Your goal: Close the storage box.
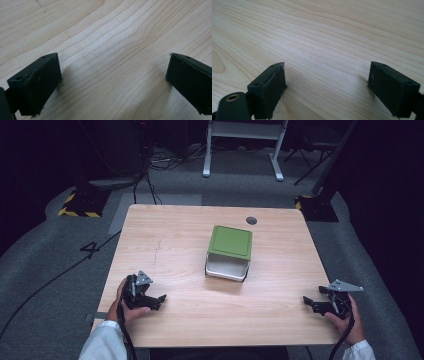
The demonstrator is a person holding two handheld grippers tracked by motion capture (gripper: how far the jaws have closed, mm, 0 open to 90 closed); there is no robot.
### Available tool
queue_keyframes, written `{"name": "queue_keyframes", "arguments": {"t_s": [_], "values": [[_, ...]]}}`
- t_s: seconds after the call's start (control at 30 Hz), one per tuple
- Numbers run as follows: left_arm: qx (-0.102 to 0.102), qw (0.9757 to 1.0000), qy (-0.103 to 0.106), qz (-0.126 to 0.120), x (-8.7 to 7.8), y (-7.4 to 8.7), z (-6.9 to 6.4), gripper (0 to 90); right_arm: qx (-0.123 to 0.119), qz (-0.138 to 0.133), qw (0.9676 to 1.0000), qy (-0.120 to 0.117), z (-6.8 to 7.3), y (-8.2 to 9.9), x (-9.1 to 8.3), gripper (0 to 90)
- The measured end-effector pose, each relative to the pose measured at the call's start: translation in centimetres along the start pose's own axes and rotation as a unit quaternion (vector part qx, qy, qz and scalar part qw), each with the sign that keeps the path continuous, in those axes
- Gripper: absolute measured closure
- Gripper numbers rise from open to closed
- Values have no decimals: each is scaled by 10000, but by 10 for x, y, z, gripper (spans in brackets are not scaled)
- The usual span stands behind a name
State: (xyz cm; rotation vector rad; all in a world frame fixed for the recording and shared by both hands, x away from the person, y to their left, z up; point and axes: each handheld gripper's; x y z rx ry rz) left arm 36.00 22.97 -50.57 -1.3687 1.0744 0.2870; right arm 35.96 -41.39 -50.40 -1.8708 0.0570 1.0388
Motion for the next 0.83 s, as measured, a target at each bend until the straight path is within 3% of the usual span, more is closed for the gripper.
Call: {"name": "queue_keyframes", "arguments": {"t_s": [0.83], "values": [[-11,10000,-6,20,1,-1,0,1,7,-1,10000,-3,0,0,0,144]]}}
Point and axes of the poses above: each handheld gripper's, and its own axes: x roughly forward along the jaws, y roughly out of its underside, z roughly to its left, and after that the axes turned 13 degrees about -x, right-handed
